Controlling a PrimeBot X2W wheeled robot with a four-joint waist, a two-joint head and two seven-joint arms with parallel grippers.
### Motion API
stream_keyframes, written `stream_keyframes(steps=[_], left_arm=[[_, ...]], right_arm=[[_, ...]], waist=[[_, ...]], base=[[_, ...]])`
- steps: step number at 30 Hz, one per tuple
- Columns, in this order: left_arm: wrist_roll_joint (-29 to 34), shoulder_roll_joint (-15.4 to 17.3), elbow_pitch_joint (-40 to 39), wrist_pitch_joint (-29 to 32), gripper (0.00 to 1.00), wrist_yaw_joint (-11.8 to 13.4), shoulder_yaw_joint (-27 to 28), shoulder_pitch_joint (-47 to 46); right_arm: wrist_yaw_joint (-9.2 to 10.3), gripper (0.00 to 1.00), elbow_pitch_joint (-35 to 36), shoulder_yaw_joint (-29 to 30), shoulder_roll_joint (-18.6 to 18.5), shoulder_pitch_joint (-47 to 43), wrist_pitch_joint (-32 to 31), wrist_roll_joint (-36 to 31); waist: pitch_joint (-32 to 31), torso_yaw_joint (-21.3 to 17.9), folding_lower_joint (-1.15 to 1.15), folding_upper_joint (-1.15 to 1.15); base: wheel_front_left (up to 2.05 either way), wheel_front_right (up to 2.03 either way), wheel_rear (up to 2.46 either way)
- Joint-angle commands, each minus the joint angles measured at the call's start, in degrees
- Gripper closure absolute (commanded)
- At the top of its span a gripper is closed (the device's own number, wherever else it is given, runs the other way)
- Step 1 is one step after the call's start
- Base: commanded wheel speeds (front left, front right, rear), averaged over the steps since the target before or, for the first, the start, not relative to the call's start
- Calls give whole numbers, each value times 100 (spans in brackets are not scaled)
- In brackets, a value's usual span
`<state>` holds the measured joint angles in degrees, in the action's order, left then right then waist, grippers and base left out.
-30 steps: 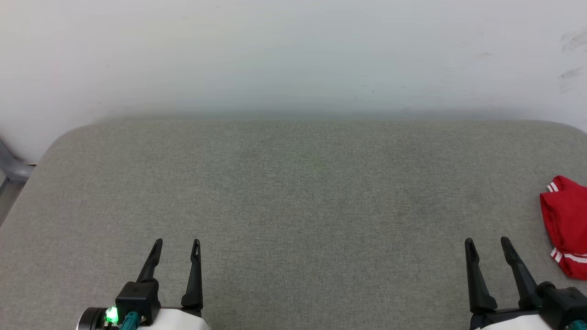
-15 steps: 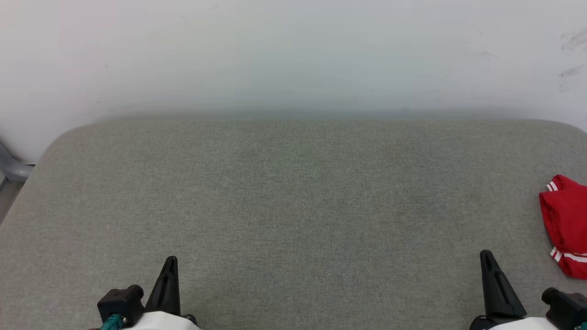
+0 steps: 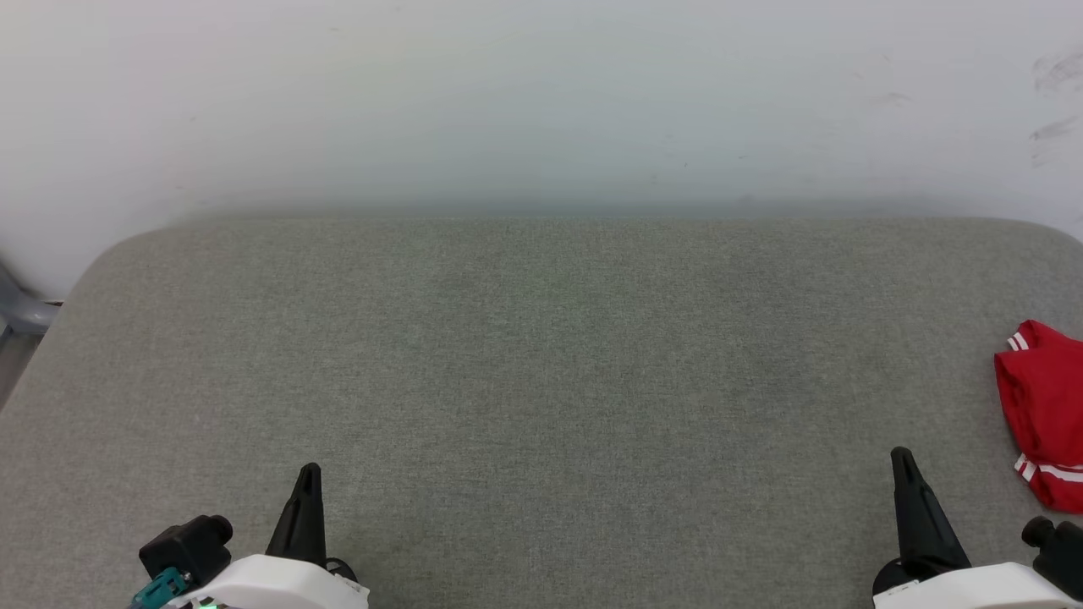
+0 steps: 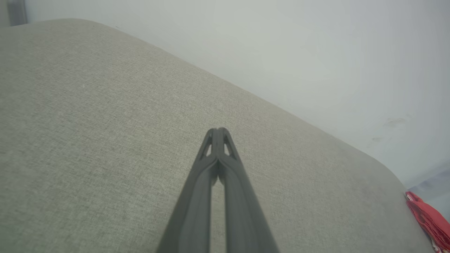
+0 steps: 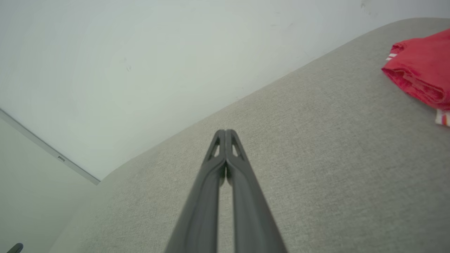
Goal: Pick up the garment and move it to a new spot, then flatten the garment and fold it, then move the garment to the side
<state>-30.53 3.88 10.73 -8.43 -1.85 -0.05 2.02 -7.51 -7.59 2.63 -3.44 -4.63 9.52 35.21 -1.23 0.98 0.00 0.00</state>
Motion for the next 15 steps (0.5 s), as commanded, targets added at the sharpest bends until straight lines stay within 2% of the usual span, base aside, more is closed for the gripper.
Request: stream_keyframes(steps=[1, 15], left_arm=[[-278, 10, -54, 61, 100, -41, 41, -165], [-1408, -10, 16, 334, 100, -144, 162, -305]], right_arm=[[1, 100, 36, 4, -59, 183, -50, 284], [1, 100, -86, 25, -80, 358, -303, 1368]], waist=[[3, -2, 0, 0], [21, -14, 0, 0]], base=[[0, 0, 0], [0, 0, 0]])
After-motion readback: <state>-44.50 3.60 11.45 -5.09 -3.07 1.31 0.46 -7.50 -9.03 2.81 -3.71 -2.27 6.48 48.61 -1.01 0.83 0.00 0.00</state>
